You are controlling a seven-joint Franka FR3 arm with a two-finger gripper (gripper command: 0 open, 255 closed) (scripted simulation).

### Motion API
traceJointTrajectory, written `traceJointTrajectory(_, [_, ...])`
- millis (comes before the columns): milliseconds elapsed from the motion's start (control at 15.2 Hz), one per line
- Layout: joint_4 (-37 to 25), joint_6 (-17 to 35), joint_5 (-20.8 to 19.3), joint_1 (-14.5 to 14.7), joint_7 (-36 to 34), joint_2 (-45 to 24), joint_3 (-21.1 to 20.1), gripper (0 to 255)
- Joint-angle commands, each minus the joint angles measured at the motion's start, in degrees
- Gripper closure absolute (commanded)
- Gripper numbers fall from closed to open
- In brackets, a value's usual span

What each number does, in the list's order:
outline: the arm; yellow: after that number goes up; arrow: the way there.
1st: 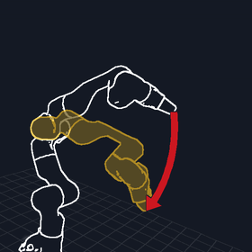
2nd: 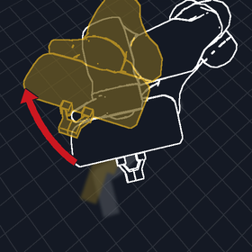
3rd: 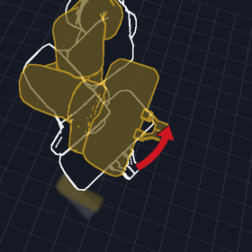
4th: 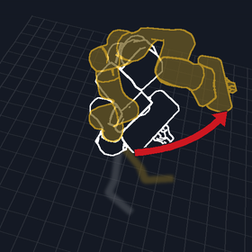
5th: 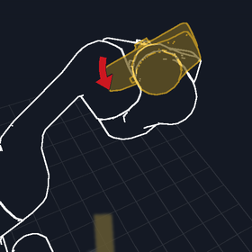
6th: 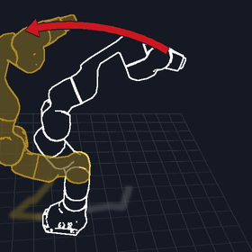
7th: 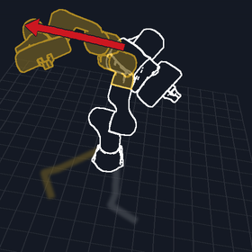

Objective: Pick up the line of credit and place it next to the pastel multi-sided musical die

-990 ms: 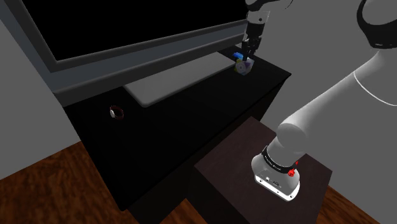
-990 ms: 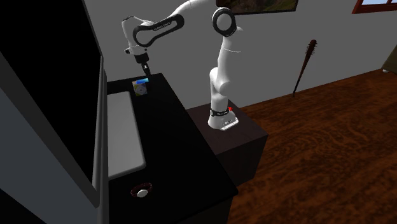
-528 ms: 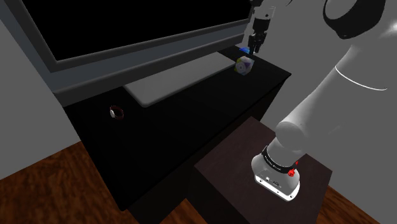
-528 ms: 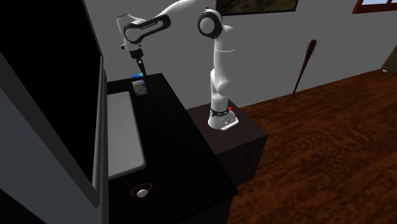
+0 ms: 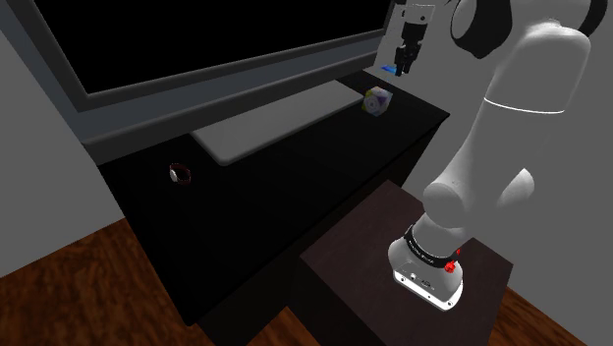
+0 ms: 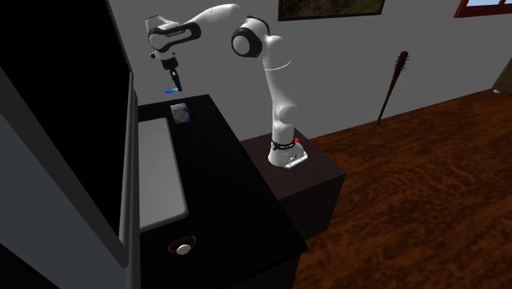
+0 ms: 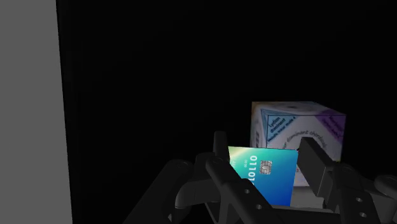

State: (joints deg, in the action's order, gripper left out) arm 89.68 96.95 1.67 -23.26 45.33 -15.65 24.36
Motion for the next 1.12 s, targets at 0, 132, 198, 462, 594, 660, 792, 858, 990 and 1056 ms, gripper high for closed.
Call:
traceJointTrajectory(0, [-6.2, -1.6, 1.8, -2.3, 2.6, -4.9, 0.4, 255])
traceJointTrajectory(132, [-12.5, -3.6, 3.3, -4.6, 4.4, -9.3, 0.5, 255])
traceJointTrajectory(198, [-11.7, -2.8, 3.3, -4.6, 4.4, -9.3, 0.4, 255])
traceJointTrajectory(462, [-8.7, 0.3, 3.4, -4.3, 4.3, -9.4, 0.3, 255])
traceJointTrajectory(594, [-7.3, 1.7, 3.4, -4.2, 4.3, -9.5, 0.3, 255])
traceJointTrajectory(660, [-6.6, 2.5, 3.5, -4.2, 4.3, -9.6, 0.2, 255])
traceJointTrajectory(792, [-5.4, 3.9, 3.6, -4.1, 4.3, -9.8, 0.2, 255])
traceJointTrajectory(858, [-4.8, 4.6, 3.6, -4.1, 4.3, -9.9, 0.1, 255])
traceJointTrajectory(990, [-3.7, 6.0, 3.7, -4.1, 4.3, -10.2, 0.0, 255])
traceJointTrajectory(1056, [-3.1, 6.7, 3.8, -4.1, 4.3, -10.4, 0.0, 255])
